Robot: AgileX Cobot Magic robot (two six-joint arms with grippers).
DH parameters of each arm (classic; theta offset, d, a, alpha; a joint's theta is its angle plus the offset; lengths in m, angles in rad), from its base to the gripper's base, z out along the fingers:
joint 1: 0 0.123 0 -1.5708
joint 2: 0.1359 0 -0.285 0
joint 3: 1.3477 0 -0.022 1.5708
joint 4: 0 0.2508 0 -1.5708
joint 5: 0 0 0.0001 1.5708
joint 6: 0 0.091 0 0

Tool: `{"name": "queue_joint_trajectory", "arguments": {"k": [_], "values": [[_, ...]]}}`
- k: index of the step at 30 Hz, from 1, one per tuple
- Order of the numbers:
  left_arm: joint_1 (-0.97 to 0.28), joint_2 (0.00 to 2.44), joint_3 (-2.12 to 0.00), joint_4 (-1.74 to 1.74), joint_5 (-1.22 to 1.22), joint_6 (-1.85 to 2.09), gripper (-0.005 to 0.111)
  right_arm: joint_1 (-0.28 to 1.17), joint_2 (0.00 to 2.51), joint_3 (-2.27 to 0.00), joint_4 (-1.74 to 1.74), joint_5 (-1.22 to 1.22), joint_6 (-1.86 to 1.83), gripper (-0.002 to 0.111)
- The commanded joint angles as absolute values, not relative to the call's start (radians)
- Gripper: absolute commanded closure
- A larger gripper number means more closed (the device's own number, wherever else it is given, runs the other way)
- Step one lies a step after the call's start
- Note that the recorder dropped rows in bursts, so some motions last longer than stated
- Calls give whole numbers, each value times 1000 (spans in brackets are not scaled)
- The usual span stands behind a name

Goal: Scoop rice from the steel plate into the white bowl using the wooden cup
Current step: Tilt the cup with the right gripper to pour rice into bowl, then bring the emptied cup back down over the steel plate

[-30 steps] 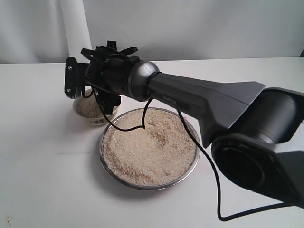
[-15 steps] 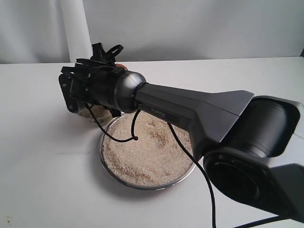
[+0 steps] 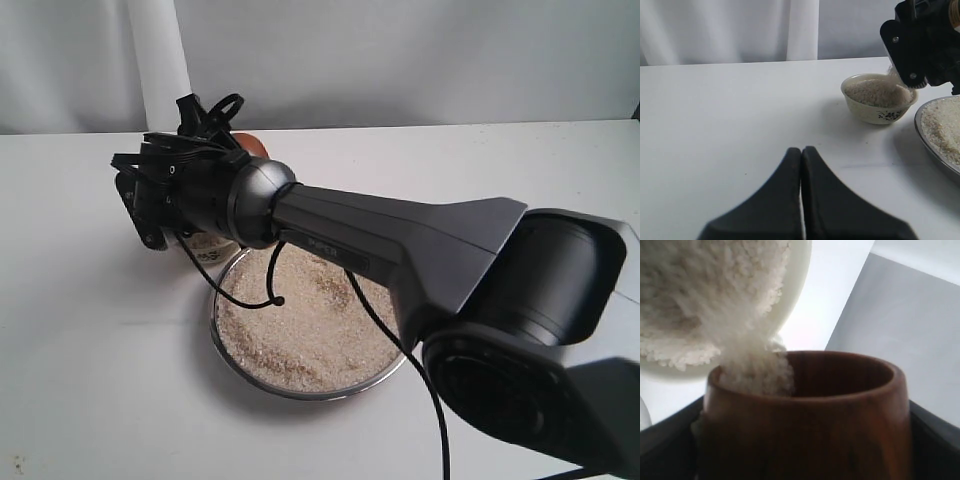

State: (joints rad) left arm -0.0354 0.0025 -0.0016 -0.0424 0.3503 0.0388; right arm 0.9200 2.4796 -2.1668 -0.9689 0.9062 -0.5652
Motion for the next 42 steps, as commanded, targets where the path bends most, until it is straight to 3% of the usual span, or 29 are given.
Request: {"name": "queue_joint_trajectory", "arguments": {"k": [1,17,42], "values": [[-41,0,0,-42,347,37,107,921,2473,-2176,-1014,853,-575,108],[-41,0,0,-42,347,35,107,919,2485,-2176,-1197,852,-522,108],[-41,0,0,-42,347,37,107,919,2383,-2176,-956,915,-597,108]]}}
